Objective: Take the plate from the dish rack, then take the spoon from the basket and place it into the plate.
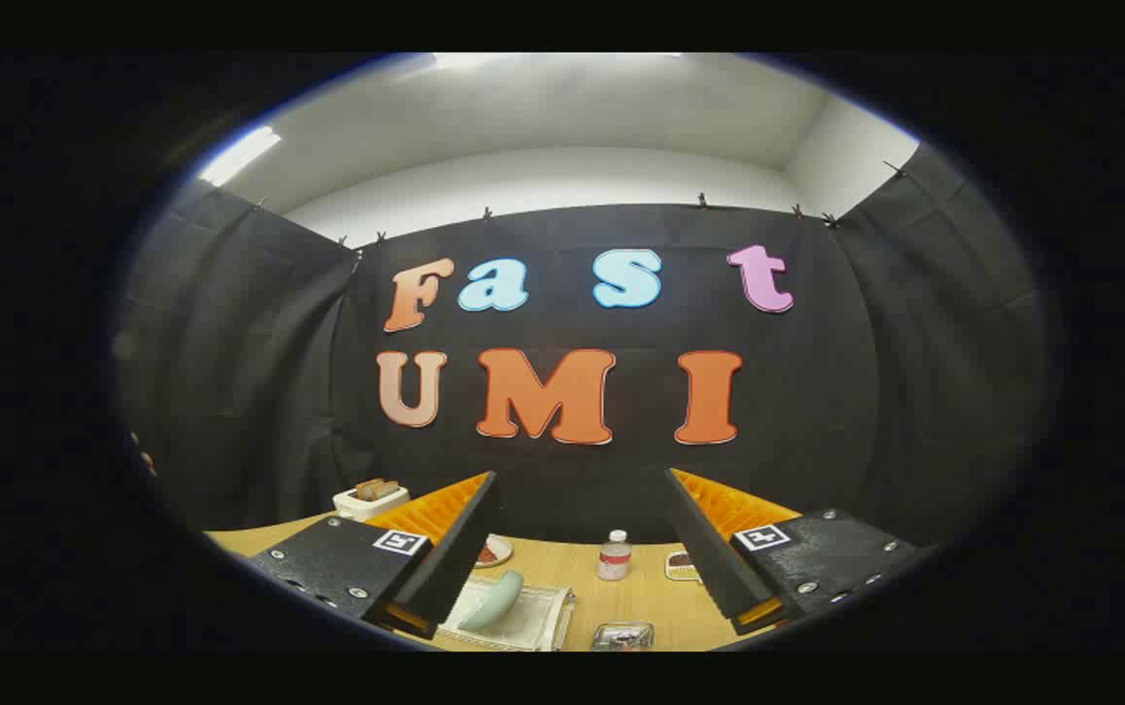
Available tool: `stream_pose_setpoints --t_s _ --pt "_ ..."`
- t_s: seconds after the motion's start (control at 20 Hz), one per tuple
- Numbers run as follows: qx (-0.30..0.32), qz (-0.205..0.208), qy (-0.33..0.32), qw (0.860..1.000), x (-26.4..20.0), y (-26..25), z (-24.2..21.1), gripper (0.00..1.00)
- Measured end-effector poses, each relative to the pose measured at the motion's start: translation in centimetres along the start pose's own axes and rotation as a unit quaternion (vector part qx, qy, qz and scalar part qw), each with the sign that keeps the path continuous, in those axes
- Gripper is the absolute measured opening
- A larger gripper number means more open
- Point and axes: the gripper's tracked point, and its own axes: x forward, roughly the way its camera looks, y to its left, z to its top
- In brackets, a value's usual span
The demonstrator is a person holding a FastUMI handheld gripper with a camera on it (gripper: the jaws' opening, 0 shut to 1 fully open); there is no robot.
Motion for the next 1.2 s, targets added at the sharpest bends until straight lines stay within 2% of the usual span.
stream_pose_setpoints --t_s 0.85,1.2 --pt "-0.012 0.011 0.011 1.0 0.3 1.5 -0.5 0.98" --pt "-0.001 0.021 0.091 0.996 1.7 2.4 -4.4 0.98"
